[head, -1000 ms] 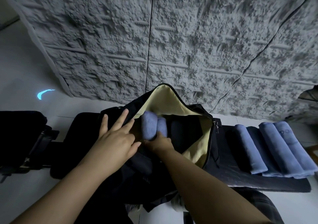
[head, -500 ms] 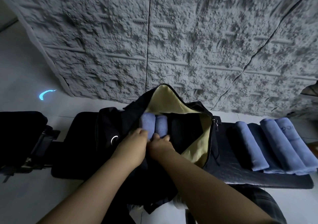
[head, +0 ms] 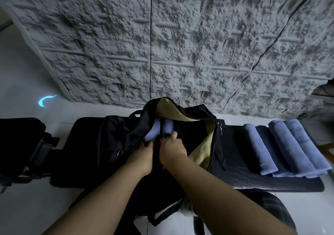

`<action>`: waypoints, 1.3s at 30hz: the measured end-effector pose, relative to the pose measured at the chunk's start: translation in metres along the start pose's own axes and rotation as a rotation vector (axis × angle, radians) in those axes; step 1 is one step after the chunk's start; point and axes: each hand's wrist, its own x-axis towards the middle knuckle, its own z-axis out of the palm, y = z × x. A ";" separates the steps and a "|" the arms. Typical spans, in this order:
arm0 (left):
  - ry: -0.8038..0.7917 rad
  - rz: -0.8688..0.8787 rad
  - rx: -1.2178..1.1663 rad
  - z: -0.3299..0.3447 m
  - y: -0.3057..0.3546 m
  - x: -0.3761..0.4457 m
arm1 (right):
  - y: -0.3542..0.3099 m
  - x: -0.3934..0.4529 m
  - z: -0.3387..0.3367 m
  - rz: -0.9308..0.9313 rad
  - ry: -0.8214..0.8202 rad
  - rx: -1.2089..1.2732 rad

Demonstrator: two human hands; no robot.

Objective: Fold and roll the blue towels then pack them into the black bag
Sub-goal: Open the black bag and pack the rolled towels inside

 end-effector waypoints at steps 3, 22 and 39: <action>0.046 0.023 0.015 0.000 0.001 -0.004 | 0.004 -0.005 0.004 -0.006 -0.008 0.038; -0.047 -0.019 0.476 -0.011 0.036 -0.048 | 0.024 -0.037 -0.009 -0.188 0.273 0.296; 0.409 0.500 -0.007 -0.007 0.139 -0.082 | 0.214 -0.085 -0.010 0.026 1.105 0.573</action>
